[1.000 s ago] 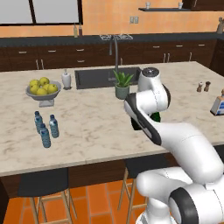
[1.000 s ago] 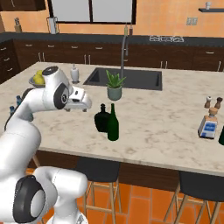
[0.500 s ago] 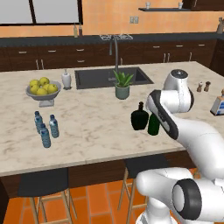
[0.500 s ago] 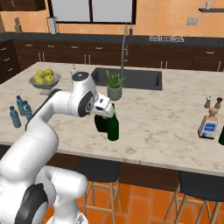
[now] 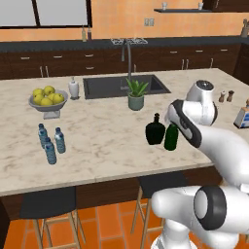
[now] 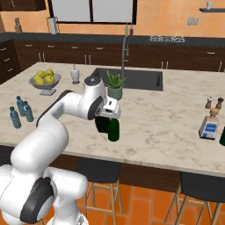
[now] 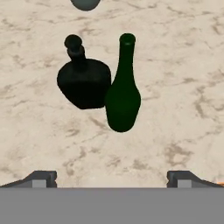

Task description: Move the plastic bottles in the middle to the plastics group, and the glass bottles in the middle to the glass group.

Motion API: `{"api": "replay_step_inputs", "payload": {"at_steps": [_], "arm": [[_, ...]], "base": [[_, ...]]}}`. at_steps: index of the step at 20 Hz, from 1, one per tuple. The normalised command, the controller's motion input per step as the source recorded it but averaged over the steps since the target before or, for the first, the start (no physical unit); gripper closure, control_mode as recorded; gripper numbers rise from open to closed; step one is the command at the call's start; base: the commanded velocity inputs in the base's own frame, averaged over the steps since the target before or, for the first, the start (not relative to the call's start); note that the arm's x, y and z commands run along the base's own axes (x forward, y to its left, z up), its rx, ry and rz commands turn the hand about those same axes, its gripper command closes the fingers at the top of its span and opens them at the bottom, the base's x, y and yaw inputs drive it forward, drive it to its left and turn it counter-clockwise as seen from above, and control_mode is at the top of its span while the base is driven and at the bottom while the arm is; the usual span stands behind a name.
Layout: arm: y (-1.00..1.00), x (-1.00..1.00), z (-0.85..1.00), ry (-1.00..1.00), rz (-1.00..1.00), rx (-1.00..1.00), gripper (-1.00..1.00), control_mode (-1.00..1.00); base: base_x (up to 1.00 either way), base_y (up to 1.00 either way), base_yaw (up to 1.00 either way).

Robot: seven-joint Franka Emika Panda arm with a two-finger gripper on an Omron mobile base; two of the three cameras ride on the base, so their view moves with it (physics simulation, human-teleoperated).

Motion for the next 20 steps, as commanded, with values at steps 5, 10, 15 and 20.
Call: {"api": "replay_step_inputs", "payload": {"at_steps": [5,10,15,20], "arm": [[-0.02,0.74,-0.14,0.0,0.11,0.0,-1.0,-1.0],[-0.17,0.15,-0.02,0.01,0.02,0.0,-1.0,-1.0],[-0.03,0.0,-0.28,0.0,0.02,0.0,-1.0,-1.0],[-0.01,0.13,-0.39,0.0,0.01,0.0,-1.0,-1.0]], "base": [[0.0,0.0,0.0],[0.0,0.0,0.0],[0.0,0.0,0.0],[0.0,0.0,0.0]]}}
